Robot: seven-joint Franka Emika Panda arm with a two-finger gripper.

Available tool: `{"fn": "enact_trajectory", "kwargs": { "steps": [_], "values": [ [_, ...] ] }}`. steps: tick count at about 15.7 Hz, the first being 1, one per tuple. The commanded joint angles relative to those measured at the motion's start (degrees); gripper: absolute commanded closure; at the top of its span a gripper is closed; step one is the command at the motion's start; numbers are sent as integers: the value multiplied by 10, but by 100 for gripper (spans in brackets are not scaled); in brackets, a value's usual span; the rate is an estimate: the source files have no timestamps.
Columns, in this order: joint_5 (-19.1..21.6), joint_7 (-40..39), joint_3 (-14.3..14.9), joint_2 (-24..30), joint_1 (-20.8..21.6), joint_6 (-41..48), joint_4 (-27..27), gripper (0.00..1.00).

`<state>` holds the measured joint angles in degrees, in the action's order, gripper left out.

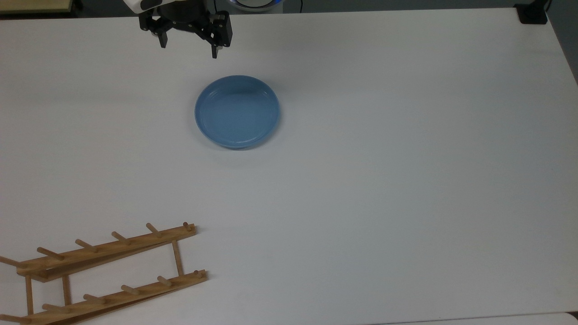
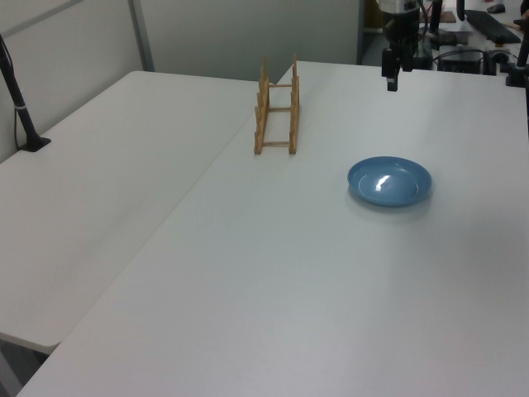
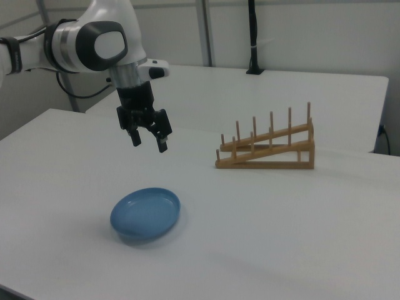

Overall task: Place plate in plate rack
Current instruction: 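Move the open gripper over the rim of the blue plate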

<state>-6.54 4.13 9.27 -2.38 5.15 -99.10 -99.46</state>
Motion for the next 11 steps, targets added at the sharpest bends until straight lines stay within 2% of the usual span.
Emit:
{"fn": "enact_trajectory", "kwargs": {
  "steps": [1,9,11],
  "values": [
    [27,-22,-7,6,-12,-13,-10,0],
    [40,-26,-7,-1,-12,-16,-10,0],
    [41,-72,-6,-3,-16,-16,-9,0]
  ]
}}
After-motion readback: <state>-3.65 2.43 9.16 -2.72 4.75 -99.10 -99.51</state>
